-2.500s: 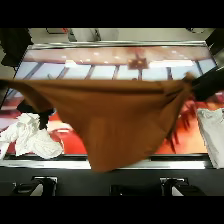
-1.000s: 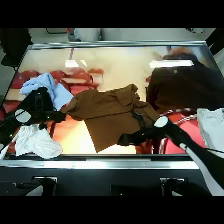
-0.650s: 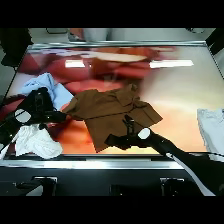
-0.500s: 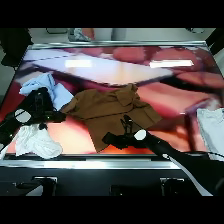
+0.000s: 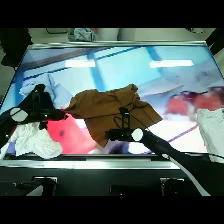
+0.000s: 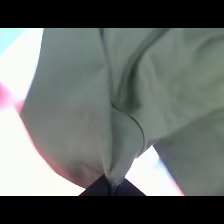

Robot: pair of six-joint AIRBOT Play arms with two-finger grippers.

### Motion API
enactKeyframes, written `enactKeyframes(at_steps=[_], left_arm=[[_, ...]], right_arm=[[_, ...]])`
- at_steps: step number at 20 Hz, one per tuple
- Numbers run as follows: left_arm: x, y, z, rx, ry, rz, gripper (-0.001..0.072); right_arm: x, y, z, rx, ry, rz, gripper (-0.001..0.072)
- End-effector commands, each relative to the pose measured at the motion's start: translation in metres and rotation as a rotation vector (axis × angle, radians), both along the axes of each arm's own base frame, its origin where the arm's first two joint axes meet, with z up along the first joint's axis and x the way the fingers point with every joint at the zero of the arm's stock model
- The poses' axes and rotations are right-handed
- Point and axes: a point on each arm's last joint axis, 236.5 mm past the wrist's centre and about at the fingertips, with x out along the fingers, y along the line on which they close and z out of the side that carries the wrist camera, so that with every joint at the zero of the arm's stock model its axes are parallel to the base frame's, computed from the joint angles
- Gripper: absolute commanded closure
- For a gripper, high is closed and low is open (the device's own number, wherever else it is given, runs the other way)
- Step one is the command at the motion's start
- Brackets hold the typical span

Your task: Fold the shirts.

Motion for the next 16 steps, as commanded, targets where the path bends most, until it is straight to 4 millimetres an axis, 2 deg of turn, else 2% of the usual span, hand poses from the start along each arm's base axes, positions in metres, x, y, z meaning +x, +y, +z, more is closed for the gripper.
enactKeyframes(at_steps=[1,2,3,4,5,6,7,8,9,10,12,14,16], left_arm=[[0.013,0.004,0.092,0.032,-0.208,-0.017,0.0683],[0.015,0.006,0.141,0.049,-0.322,-0.017,0.0683],[0.012,0.01,0.2,0.062,-0.456,-0.007,0.0683],[0.001,0.013,0.265,0.064,-0.6,0.01,0.0683],[-0.015,0.015,0.324,0.053,-0.728,0.032,0.0683],[-0.038,0.015,0.386,0.013,-0.858,0.059,0.0683],[-0.064,0.014,0.437,-0.049,-0.964,0.083,0.0683],[-0.094,0.006,0.484,-0.122,-1.069,0.066,0.0683],[-0.122,-0.003,0.519,-0.183,-1.155,0.037,0.0683],[-0.148,-0.011,0.548,-0.241,-1.227,0.007,0.0683],[-0.191,-0.017,0.591,-0.321,-1.355,-0.027,0.0683],[-0.211,-0.015,0.611,-0.339,-1.426,-0.027,0.0683],[-0.207,-0.013,0.609,-0.32,-1.419,-0.02,0.0684]], right_arm=[[0.015,-0.047,0.076,-0.389,-0.435,0.377,0.0665],[0.03,-0.08,0.124,-0.539,-0.555,0.373,0.0665],[0.046,-0.124,0.189,-0.696,-0.682,0.291,0.0665],[0.052,-0.172,0.267,-0.815,-0.813,0.154,0.0665],[0.044,-0.213,0.341,-0.867,-0.935,0.01,0.0665],[0.022,-0.247,0.411,-0.826,-1.05,-0.14,0.0665],[-0.005,-0.267,0.464,-0.717,-1.139,-0.249,0.0665],[-0.033,-0.281,0.505,-0.58,-1.212,-0.332,0.0665],[-0.054,-0.289,0.531,-0.481,-1.261,-0.369,0.0665],[-0.07,-0.295,0.548,-0.411,-1.295,-0.387,0.0665],[-0.089,-0.299,0.566,-0.33,-1.328,-0.397,0.0665],[-0.091,-0.298,0.569,-0.315,-1.332,-0.395,0.0665],[-0.082,-0.294,0.559,-0.343,-1.295,-0.385,0.0665]])
